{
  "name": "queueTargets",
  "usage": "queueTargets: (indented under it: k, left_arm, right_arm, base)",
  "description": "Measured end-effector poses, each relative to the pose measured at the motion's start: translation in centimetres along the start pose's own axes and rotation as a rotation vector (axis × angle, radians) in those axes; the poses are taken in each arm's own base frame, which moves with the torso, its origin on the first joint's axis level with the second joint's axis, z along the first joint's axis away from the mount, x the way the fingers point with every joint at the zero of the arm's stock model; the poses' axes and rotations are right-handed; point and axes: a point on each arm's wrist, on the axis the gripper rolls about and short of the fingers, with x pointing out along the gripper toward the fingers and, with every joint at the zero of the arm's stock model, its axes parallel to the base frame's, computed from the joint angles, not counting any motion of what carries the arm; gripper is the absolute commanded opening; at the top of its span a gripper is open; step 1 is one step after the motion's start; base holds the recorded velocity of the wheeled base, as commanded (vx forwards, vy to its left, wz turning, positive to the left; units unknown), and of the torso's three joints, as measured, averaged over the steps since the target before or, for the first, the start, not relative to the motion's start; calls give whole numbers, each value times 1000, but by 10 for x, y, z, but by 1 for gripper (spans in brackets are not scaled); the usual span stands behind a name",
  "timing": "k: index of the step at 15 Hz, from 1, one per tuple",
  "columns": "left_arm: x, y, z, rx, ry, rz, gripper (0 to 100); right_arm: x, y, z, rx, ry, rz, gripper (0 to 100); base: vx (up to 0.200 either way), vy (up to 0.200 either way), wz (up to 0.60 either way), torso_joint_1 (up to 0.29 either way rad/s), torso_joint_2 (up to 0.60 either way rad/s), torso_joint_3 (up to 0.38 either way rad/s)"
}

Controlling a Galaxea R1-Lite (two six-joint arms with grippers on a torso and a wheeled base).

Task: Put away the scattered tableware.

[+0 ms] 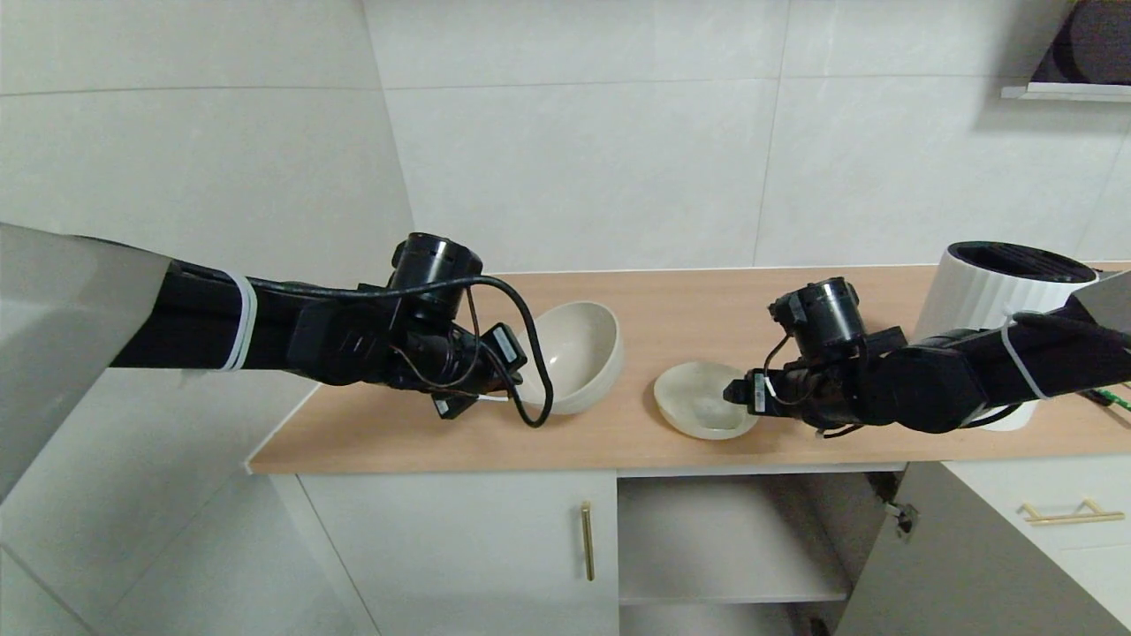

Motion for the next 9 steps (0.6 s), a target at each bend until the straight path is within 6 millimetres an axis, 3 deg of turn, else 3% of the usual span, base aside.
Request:
queueTargets:
  k: [3,4,9]
  left_arm:
    - [0,0,0,0,-1,1,0]
    - [0,0,0,0,-1,1,0]
    - [-1,0,0,0,-3,-1,0]
  right_arm:
    - [4,0,-2,-1,8,-5,100]
    - [5,0,-2,-2,10,-6,0]
    - [10,0,-5,0,20,-11,0]
  base:
    - [0,0,0,0,0,0]
    - [0,0,0,0,0,0]
    - [0,0,0,0,0,0]
